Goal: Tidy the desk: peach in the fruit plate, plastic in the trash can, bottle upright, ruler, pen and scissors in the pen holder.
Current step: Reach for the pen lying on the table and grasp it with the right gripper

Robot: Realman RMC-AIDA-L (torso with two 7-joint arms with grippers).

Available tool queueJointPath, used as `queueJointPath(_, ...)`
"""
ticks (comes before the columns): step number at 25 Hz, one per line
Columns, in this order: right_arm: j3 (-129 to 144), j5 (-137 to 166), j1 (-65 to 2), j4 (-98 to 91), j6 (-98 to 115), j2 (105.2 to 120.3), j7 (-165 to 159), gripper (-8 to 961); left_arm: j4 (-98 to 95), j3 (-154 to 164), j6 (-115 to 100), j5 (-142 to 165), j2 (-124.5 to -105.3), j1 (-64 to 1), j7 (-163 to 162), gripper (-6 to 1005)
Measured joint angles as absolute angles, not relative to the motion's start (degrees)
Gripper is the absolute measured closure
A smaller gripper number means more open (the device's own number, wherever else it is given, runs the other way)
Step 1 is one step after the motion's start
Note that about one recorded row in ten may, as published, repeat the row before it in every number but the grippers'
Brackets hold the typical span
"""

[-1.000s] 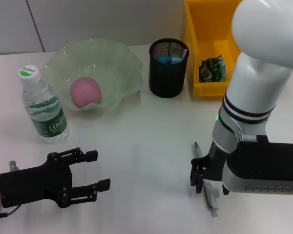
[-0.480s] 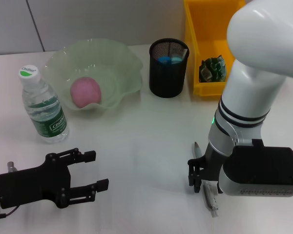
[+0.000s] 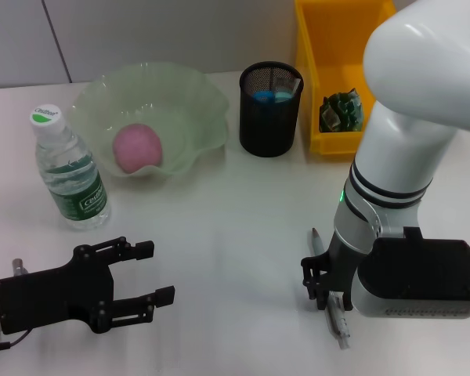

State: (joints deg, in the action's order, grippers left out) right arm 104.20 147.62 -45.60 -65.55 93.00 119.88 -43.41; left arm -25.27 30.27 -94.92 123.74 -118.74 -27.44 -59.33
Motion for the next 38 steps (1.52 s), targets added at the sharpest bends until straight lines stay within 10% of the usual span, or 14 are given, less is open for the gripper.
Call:
queueJointPath(4, 104.20, 147.77, -45.61, -65.57, 92.99, 119.86, -43.37, 628, -25.25, 30.24, -95.07, 123.57, -118.74, -27.40, -59.32, 257)
queueJointPath(38, 105.32, 147.47, -46.21, -64.42, 92.73, 119.61, -42.72, 643, -25.56, 30.19, -96.00, 122.23, -118.60, -27.05, -59.59, 265)
